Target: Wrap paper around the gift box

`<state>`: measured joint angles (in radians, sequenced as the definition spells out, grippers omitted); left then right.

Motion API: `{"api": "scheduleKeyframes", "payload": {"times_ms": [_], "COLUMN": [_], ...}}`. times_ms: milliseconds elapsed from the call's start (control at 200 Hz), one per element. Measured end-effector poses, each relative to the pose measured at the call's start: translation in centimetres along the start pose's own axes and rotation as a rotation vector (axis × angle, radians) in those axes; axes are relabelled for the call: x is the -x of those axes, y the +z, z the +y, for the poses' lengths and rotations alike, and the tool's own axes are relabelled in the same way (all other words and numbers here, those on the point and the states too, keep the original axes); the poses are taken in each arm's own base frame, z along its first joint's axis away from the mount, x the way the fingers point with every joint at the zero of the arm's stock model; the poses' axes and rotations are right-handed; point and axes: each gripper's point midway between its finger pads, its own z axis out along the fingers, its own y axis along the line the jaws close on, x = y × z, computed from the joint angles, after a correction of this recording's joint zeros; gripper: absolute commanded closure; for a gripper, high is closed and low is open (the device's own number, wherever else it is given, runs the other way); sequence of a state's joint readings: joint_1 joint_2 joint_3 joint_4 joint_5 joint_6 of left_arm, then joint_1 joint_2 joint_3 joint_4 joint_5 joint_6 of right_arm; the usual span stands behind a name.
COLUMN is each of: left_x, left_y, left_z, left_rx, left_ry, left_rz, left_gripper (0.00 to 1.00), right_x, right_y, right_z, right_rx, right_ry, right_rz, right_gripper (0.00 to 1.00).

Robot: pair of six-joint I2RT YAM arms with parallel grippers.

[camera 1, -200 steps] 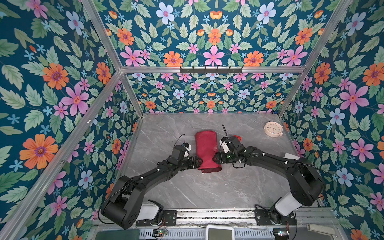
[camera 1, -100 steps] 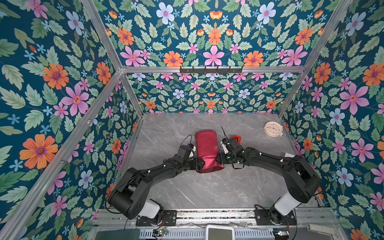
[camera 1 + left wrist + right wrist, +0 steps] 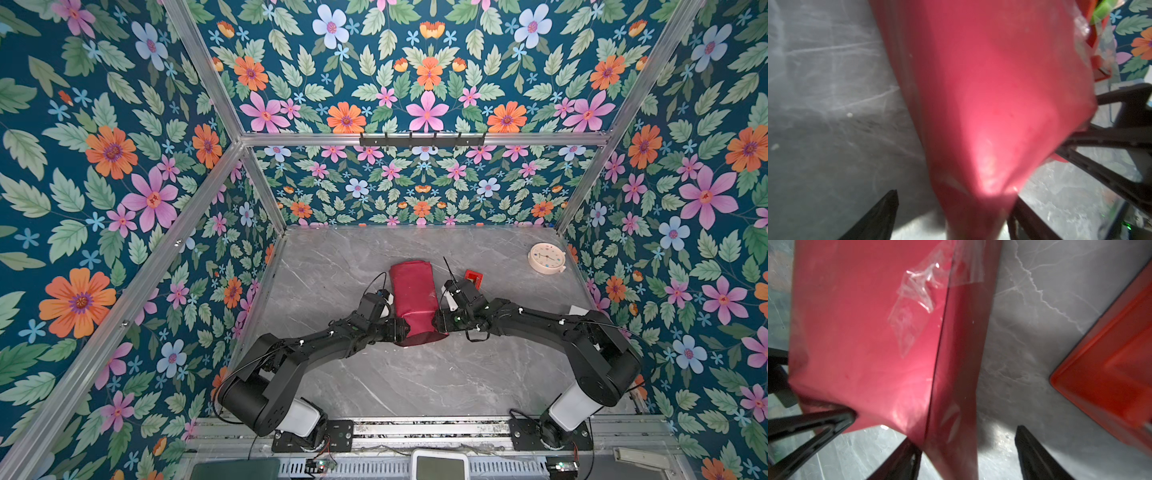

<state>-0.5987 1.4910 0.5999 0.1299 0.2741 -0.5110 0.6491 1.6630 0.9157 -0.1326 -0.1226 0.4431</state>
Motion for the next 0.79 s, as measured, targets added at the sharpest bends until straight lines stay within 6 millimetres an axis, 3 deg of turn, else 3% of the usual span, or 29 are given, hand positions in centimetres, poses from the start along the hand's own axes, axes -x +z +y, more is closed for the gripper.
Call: {"api": "scheduleKeyframes", "payload": {"times_ms": [175,535,795], "left_x": [0.4,0.1,-0.1], "left_y": [1.2,2.0,1.5], "left_z": [0.2,-0.5,-0.2], "left_rx": [0.014,0.053,0.086], "left_ry": [-0.004,-0.014,-0.03], "left_rz": [-0.029,-0.082,-0.101], "left_gripper": [0.4,0.55,0.51], "right_x": [-0.4,-0.8,-0.3], "right_y": [1.2,1.8,1.9], "right_z": [-0.6,-0.6,-0.5], "right_rx": [-0.019,-0.045,-0.061], "right_ry": [0.002,0.013,0.04], "right_rz": [0.012,-0.018,-0.059], "right_gripper": [0.44,0.66,0.74]}}
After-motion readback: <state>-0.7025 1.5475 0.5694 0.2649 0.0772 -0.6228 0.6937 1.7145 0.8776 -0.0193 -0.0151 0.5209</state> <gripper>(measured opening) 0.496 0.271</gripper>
